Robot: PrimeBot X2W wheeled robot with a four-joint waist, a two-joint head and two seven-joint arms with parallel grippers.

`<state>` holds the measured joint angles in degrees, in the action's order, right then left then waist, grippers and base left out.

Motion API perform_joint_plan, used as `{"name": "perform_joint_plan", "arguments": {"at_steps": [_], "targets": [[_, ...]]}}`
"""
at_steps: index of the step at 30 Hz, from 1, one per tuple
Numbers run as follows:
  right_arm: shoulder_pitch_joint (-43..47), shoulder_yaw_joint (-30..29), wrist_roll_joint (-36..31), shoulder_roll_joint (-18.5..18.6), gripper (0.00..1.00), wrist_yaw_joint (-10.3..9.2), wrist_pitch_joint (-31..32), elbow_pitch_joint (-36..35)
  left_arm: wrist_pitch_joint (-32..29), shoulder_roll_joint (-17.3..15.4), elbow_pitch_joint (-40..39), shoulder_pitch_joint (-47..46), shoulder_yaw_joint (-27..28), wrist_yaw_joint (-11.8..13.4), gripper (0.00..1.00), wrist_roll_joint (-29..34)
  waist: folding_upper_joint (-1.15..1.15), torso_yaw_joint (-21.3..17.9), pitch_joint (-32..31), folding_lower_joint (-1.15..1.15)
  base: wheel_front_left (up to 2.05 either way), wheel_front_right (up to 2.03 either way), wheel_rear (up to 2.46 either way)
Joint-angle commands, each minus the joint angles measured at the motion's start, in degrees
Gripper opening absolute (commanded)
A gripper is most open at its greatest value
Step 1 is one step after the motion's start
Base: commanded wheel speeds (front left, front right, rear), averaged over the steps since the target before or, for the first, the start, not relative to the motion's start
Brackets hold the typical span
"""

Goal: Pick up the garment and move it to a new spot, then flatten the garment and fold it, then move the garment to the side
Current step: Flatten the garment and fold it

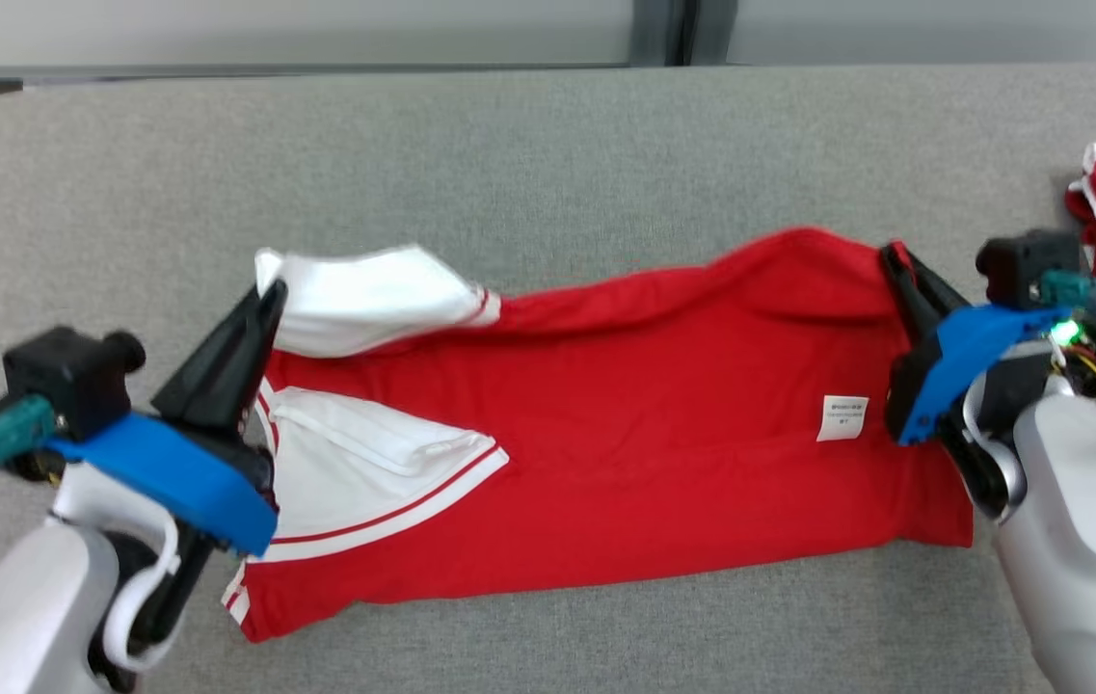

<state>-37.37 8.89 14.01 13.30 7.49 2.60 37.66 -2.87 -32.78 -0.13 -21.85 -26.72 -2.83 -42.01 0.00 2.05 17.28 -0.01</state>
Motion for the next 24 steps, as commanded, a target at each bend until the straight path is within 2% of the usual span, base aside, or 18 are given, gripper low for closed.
{"name": "perform_joint_plan", "arguments": {"at_steps": [1,7,11,12,14,15,16,17,18,24], "targets": [[1.4,-0.4,0.4,0.3,0.0,0.01,-0.6,-0.5,0.6,0.1,-0.2,1.1,0.2,0.4,0.0,-0.3,0.0,-0.5,-1.0,0.01,0.0,0.0,0.0],[9.2,-3.2,0.4,-1.4,0.0,0.01,-1.8,-4.5,5.3,1.9,1.2,9.6,1.1,2.8,0.0,-2.3,0.0,-0.5,-3.9,0.01,0.0,0.0,0.0],[13.1,-4.4,0.0,-2.8,0.0,0.01,-1.6,-6.8,8.2,3.8,4.1,13.1,1.4,3.3,0.0,-3.8,0.0,-0.9,-4.8,0.01,0.0,0.0,0.0],[13.9,-4.9,-0.2,-3.1,0.07,0.01,-1.9,-7.1,9.2,4.5,5.0,13.8,1.7,3.4,0.0,-4.3,0.0,-1.1,-4.9,0.01,0.0,0.0,0.0],[15.4,-5.6,-0.8,-3.8,0.4,0.01,-2.5,-7.7,11.0,5.5,7.0,15.1,2.1,3.4,0.0,-5.0,0.0,-1.3,-5.1,0.01,0.0,0.0,0.0],[16.1,-6.2,-0.8,-4.3,0.95,0.01,-2.9,-8.0,12.0,6.0,7.9,15.7,2.4,3.4,0.0,-5.3,0.0,-1.4,-5.3,0.01,0.0,0.0,0.0],[16.8,-6.9,-0.9,-4.8,1.0,0.01,-3.5,-8.2,12.9,6.4,8.9,16.2,2.4,3.4,0.37,-5.2,0.0,-1.4,-5.4,0.01,0.0,0.0,0.0],[17.5,-7.5,-1.0,-5.2,1.0,0.01,-4.0,-8.4,13.7,6.9,9.7,16.8,2.4,3.3,0.9,-5.1,0.0,-1.5,-5.5,0.01,0.0,0.0,0.0],[18.3,-8.1,-1.2,-5.5,1.0,0.01,-4.5,-8.6,14.3,7.4,10.4,17.4,2.5,3.6,1.0,-5.1,0.0,-1.4,-5.7,0.01,0.0,0.0,0.0],[22.8,-13.3,-1.7,-7.3,1.0,0.01,-7.9,-10.4,17.6,9.9,11.5,20.5,5.7,5.0,1.0,-4.5,0.0,-0.8,-7.4,0.01,0.0,0.0,0.0]]}}
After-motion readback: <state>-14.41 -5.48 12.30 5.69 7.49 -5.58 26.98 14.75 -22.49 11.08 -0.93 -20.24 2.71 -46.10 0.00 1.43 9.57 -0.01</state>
